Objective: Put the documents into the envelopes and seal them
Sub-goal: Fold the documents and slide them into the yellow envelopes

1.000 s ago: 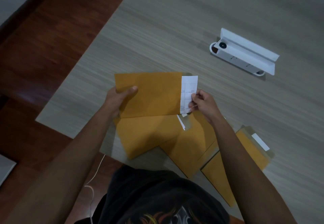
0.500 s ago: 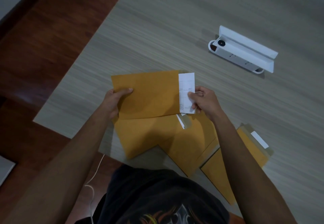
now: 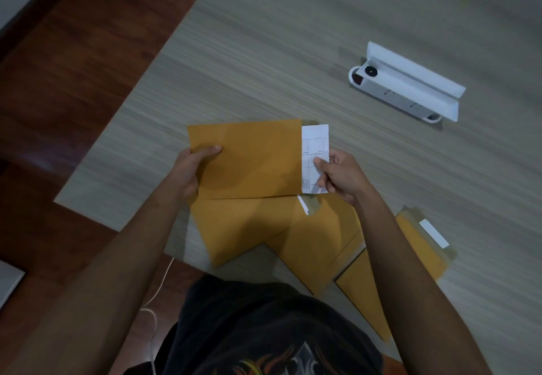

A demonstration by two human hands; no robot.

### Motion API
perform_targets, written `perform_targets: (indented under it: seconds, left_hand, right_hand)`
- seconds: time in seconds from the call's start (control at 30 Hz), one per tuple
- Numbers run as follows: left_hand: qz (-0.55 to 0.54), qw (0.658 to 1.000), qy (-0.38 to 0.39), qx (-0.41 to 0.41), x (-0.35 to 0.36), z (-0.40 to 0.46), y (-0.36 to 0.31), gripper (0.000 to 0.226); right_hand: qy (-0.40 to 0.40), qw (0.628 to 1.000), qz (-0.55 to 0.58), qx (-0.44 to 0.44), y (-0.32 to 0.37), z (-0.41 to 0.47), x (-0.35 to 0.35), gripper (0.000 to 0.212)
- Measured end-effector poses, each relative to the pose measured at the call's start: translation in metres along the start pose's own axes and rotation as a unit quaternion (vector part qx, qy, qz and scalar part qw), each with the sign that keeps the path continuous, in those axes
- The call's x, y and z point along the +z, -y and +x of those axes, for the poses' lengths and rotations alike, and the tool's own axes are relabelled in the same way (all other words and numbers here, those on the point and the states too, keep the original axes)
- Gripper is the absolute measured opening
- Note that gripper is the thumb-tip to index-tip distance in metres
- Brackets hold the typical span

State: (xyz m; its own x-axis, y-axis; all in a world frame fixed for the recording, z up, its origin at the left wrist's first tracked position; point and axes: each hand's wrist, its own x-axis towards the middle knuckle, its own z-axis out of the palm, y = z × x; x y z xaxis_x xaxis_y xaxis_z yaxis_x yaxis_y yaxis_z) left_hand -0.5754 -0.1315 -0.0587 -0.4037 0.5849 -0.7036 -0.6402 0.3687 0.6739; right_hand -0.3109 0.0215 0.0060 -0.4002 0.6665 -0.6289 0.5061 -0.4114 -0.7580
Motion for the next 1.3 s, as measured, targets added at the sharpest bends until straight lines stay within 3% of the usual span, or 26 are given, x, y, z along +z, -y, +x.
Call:
perform_targets:
  seconds: [0.5,0.77,1.1,1.3]
  left_hand:
    - [-0.002,1.000,0.007,0.010,0.006,-0.001,0.001,0.033]
    - [-0.023,0.999,-0.008,0.020,0.009,-0.003,0.001,0.022]
    - [-0.046,0.999,0.009,0.003,0.005,0.000,0.003,0.046]
    - [-0.049,0.999,0.021,-0.005,0.008,-0.002,0.002,0.037]
  right_hand:
    - [-0.036,0.999,-0.022,-0.028,-0.001,0.005,0.015,0.015]
    - [-0.044,0.999,-0.025,-0.008,0.007,-0.006,0.028,0.024]
    - [-0.194,0.976,-0.045,-0.091,0.003,-0.029,0.051,0.019]
    - [-0.173,0.980,-0.071,-0.068,0.009,-0.029,0.053,0.021]
